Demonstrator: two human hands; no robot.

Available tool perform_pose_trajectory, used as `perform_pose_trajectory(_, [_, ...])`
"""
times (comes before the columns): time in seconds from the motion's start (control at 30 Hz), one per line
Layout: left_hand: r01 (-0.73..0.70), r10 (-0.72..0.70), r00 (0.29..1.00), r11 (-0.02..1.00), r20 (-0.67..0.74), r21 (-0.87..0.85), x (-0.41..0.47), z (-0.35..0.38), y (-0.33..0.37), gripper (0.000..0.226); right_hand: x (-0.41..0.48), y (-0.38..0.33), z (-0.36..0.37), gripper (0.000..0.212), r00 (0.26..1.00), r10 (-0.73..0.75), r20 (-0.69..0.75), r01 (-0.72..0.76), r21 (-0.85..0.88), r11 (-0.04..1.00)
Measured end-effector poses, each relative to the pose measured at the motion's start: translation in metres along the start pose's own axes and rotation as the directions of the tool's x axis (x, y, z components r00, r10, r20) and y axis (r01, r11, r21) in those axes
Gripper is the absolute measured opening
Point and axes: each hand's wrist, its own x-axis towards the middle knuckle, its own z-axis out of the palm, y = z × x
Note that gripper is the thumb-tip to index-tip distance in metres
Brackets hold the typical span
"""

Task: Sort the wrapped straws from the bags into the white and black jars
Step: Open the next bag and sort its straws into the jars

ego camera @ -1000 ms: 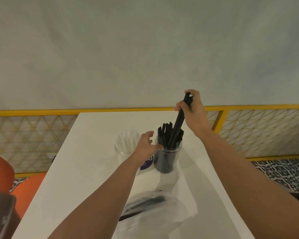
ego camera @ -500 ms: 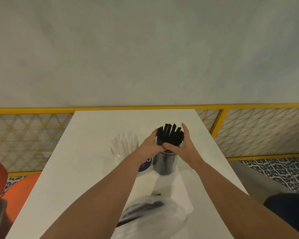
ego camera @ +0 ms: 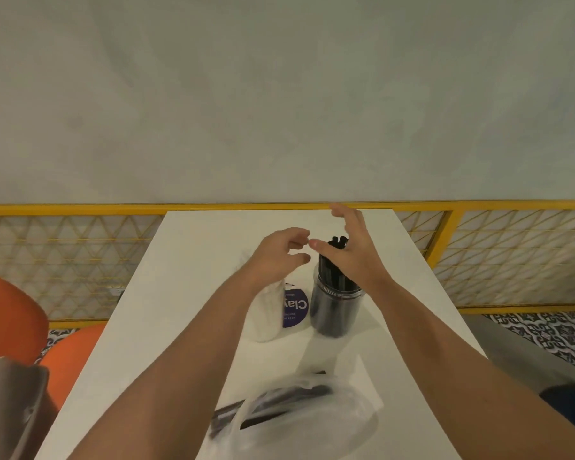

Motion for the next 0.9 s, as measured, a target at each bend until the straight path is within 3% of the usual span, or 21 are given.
perform_pose_trajectory(0.13, [-0.021, -0.011, 0.97, 0.992, -0.245, -0.128, -0.022, -0.042, -0.016, 0.025, -0.001, -0.014, 0.029, 0.077, 0.978, 0.01, 0.208, -0.021, 0.053, 0.998])
perform_pose_trajectory(0.23, [0.009, -0.067, 0.943, 0.985, -0.327, -0.175, -0.034, -0.056, -0.037, 0.043, -0.005, -0.013, 0.049, 0.089, 0.923, 0.106, 0.371, -0.097, -0.044, 0.994])
perform_pose_trajectory(0.33, [0.186, -0.209, 0.965, 0.971, -0.157, -0.147, -0.038, -0.056, -0.063, 0.082, -0.005, -0.007, 0.065, 0.103, 0.866, 0.222, 0.447, -0.202, -0.092, 0.975])
perform_pose_trajectory(0.43, [0.325, -0.323, 0.945, 0.943, 0.042, -0.076, -0.039, -0.049, -0.083, 0.117, -0.001, -0.002, 0.077, 0.11, 0.822, 0.316, 0.473, -0.294, -0.122, 0.948])
perform_pose_trajectory(0.5, [0.35, -0.338, 0.932, 0.933, 0.128, -0.082, -0.039, -0.045, -0.09, 0.125, 0.002, 0.002, 0.081, 0.104, 0.795, 0.361, 0.487, -0.342, -0.131, 0.93])
perform_pose_trajectory(0.6, [0.296, -0.269, 0.948, 0.941, 0.171, -0.161, -0.035, -0.038, -0.096, 0.086, 0.005, 0.007, 0.089, 0.078, 0.784, 0.355, 0.509, -0.343, -0.121, 0.931])
perform_pose_trajectory(0.67, [0.244, -0.218, 0.967, 0.942, 0.132, -0.232, -0.034, -0.035, -0.091, 0.046, 0.007, 0.012, 0.094, 0.069, 0.78, 0.37, 0.504, -0.362, -0.119, 0.925])
perform_pose_trajectory(0.7, [0.217, -0.196, 0.975, 0.945, 0.105, -0.246, -0.034, -0.034, -0.087, 0.037, 0.007, 0.013, 0.095, 0.062, 0.788, 0.36, 0.5, -0.356, -0.108, 0.928])
perform_pose_trajectory(0.9, [0.161, -0.176, 0.983, 0.964, -0.052, -0.211, -0.028, -0.034, -0.082, 0.039, 0.009, -0.004, 0.087, 0.048, 0.847, 0.277, 0.454, -0.298, -0.025, 0.954])
